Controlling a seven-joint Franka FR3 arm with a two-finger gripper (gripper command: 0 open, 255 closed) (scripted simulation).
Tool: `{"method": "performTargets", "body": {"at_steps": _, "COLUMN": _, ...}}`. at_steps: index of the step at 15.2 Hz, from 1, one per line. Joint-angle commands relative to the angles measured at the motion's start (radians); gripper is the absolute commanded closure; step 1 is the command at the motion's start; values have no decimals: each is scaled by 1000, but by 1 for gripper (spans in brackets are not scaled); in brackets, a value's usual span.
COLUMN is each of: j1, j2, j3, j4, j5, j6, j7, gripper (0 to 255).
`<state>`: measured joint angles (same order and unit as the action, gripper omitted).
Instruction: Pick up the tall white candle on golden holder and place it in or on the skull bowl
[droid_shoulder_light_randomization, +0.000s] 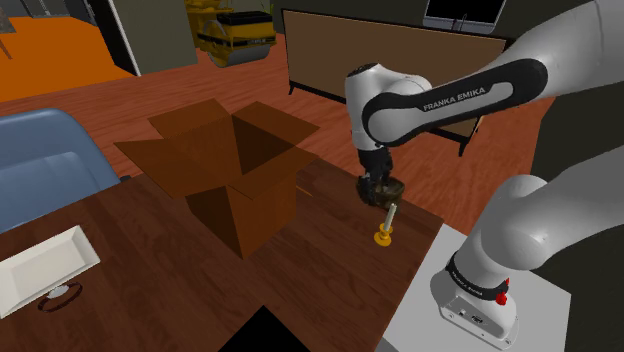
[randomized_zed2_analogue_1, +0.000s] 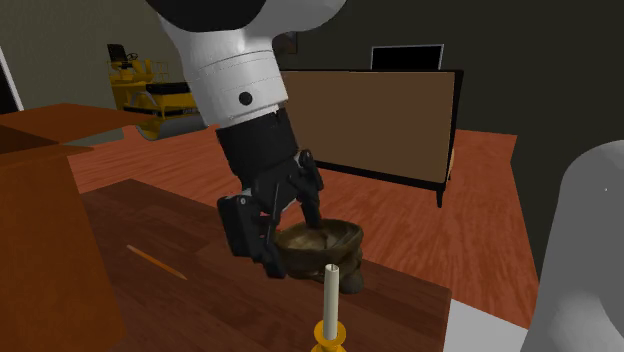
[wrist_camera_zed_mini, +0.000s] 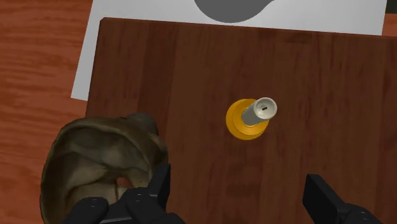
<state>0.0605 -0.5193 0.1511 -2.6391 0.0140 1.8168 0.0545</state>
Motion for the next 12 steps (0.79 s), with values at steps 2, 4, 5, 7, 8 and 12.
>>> {"method": "performTargets", "body": {"at_steps": 2, "j1": 19, "j2": 60, "j3": 26, "j4": -48, "j5": 19, "j6": 40, "j7": 21, "gripper": 0}}
{"method": "performTargets", "body": {"at_steps": 4, "j1": 32, "j2": 107, "j3": 43, "j4": -69, "j5": 33, "j6": 67, "j7": 34, "gripper": 0}}
{"method": "performTargets", "body": {"at_steps": 5, "j1": 32, "j2": 109, "j3": 44, "j4": -81, "j5": 33, "j6": 82, "j7": 34, "gripper": 0}}
{"method": "performTargets", "body": {"at_steps": 7, "j1": 32, "j2": 115, "j3": 45, "j4": -105, "j5": 34, "j6": 111, "j7": 35, "gripper": 0}}
{"method": "performTargets", "body": {"at_steps": 8, "j1": 32, "j2": 118, "j3": 46, "j4": -117, "j5": 34, "j6": 126, "j7": 35, "gripper": 0}}
{"method": "performTargets", "body": {"at_steps": 12, "j1": 32, "j2": 133, "j3": 48, "j4": -158, "j5": 35, "j6": 182, "j7": 36, "gripper": 0}}
